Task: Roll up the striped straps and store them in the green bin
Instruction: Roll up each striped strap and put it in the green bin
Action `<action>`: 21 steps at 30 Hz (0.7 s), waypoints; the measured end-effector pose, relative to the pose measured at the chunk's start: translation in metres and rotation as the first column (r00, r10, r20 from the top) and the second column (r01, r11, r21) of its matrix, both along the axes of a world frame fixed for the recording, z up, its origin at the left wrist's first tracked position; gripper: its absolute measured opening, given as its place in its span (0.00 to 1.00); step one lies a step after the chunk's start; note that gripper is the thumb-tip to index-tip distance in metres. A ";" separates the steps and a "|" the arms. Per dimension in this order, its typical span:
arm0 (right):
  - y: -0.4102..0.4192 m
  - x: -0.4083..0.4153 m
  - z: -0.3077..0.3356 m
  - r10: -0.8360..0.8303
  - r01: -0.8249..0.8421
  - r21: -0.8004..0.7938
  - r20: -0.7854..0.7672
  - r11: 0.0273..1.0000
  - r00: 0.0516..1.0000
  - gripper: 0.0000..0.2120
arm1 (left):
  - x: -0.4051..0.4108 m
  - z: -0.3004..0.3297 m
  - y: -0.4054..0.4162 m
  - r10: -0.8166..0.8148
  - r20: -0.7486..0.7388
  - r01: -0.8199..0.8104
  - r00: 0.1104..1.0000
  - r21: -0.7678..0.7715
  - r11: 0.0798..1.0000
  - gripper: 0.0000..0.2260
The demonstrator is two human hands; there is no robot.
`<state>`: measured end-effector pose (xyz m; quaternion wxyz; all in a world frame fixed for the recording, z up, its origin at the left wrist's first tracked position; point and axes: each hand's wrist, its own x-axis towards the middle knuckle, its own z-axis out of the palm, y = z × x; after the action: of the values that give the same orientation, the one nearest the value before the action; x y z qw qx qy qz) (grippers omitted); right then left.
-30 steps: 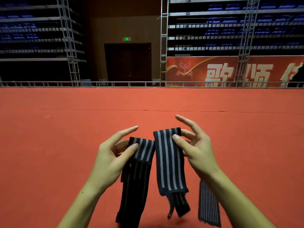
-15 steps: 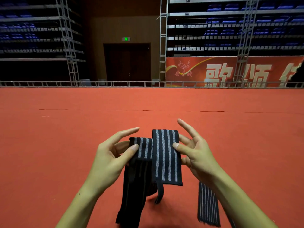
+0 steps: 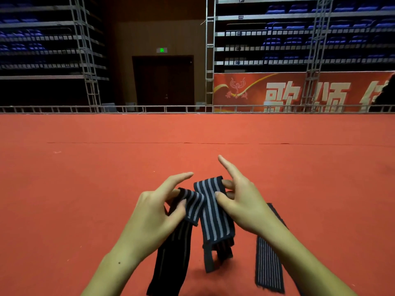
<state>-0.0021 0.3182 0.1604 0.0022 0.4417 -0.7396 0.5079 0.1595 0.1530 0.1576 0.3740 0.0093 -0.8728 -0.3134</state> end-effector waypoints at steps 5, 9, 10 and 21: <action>-0.006 0.007 0.000 -0.100 0.105 0.078 -0.069 0.991 0.993 0.40 | -0.001 0.001 0.000 -0.074 0.094 0.079 0.993 -0.057 0.995 0.28; -0.012 0.010 0.000 -0.193 0.216 0.116 -0.183 0.969 0.964 0.36 | 0.000 0.006 0.006 -0.097 0.198 0.125 0.975 -0.133 0.983 0.29; -0.014 0.013 0.000 -0.202 0.233 0.129 -0.221 0.964 0.954 0.36 | 0.001 0.006 0.006 -0.094 0.220 0.127 0.971 -0.142 0.982 0.29; -0.034 0.030 0.000 -0.239 0.251 0.171 -0.085 0.953 0.967 0.28 | -0.002 0.003 0.008 -0.093 0.269 0.126 0.959 -0.108 0.986 0.21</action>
<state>0.0283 0.2843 0.1606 0.0486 0.3608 -0.8311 0.4203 0.1579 0.1611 0.1601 0.2368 -0.0208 -0.9317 -0.2748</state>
